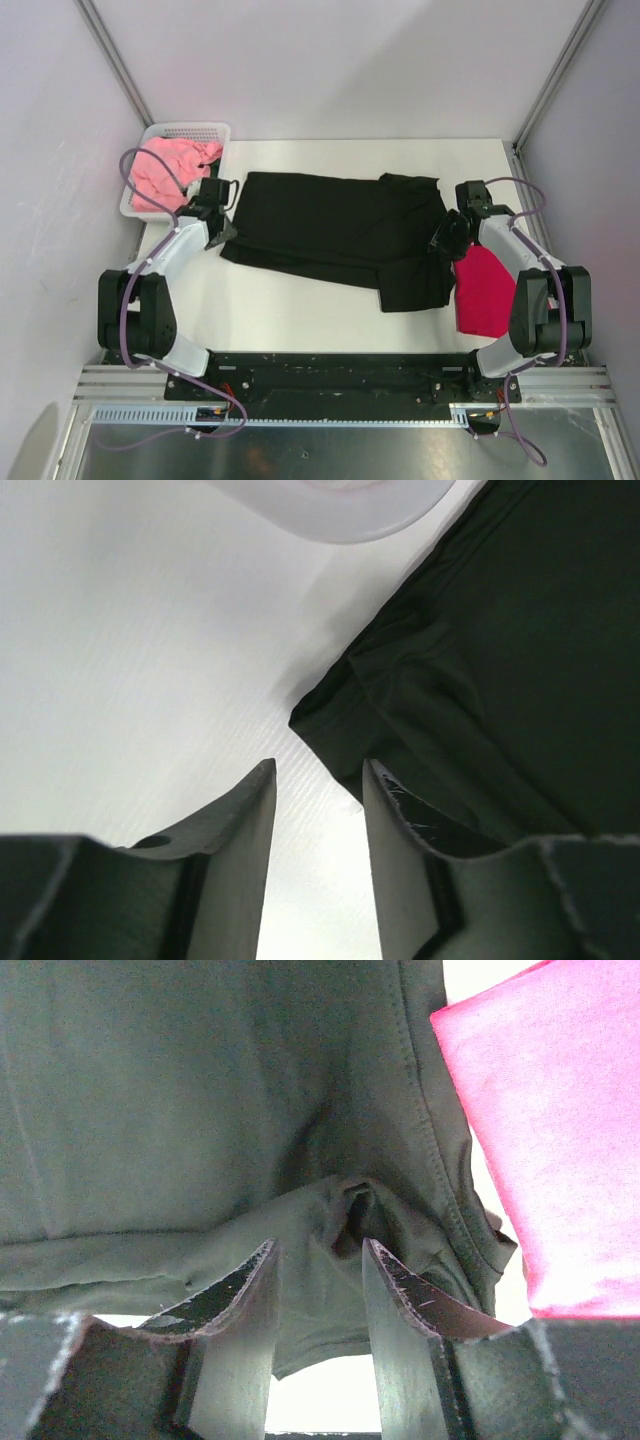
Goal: Fold and stack the t-shirts
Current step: Fold the flattened tshirt in 1/3 of the way
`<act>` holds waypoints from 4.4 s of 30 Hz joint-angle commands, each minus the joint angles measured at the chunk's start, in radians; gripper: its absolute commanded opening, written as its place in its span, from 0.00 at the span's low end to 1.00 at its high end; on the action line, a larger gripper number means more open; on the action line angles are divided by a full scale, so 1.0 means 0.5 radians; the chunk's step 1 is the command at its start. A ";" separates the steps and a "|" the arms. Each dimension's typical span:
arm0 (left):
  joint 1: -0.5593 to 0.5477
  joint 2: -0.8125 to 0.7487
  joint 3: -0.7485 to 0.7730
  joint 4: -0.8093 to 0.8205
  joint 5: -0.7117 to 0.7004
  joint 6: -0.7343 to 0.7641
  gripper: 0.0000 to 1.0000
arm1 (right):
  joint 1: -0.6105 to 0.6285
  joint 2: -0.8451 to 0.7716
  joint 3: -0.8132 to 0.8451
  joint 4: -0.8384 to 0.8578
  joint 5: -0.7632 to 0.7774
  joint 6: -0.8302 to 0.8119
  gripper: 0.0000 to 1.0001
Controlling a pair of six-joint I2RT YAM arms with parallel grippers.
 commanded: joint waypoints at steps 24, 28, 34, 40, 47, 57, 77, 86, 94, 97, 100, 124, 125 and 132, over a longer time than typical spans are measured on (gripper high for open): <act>0.078 0.365 0.042 0.134 -0.040 0.075 0.11 | 0.550 -0.031 0.070 0.115 0.064 0.060 0.42; 0.079 0.306 -0.015 0.132 -0.082 0.056 0.01 | 0.623 0.030 0.071 0.156 0.061 0.059 0.41; 0.084 0.228 -0.046 0.175 -0.082 0.103 0.08 | 0.724 0.114 0.071 0.210 0.051 0.047 0.40; 0.083 0.289 0.065 0.240 0.075 0.257 0.32 | 0.763 0.141 0.066 0.201 0.070 0.046 0.40; 0.084 0.422 0.102 0.249 0.150 0.290 0.36 | 0.797 0.173 0.070 0.235 0.045 0.052 0.40; 0.091 0.498 0.078 0.250 0.138 0.294 0.36 | 0.822 0.180 0.067 0.227 0.047 0.057 0.40; 0.118 0.194 -0.107 0.192 0.052 0.187 0.00 | 0.907 0.227 0.071 0.308 0.031 0.045 0.40; 0.137 0.220 -0.163 0.172 0.070 0.137 0.00 | 1.049 0.328 0.133 0.357 0.034 0.001 0.40; 0.144 0.179 -0.144 0.166 0.124 0.150 0.39 | 1.049 0.153 0.143 0.160 0.291 0.001 0.40; 0.146 0.076 -0.121 0.164 0.163 0.168 0.47 | 1.006 -0.051 0.093 0.005 0.431 0.029 0.42; 0.111 -0.073 -0.119 0.164 0.241 0.206 0.52 | 0.891 -0.340 -0.076 -0.101 0.480 0.103 0.43; -1.826 0.493 0.207 0.507 1.003 -0.283 0.50 | 0.324 -1.222 -0.880 -0.333 0.364 0.549 0.48; -1.838 0.527 0.229 0.513 1.016 -0.286 0.50 | 0.325 -1.218 -0.887 -0.300 0.366 0.550 0.48; -1.864 0.721 0.363 0.544 1.046 -0.295 0.51 | 0.332 -1.080 -0.895 -0.132 0.387 0.536 0.48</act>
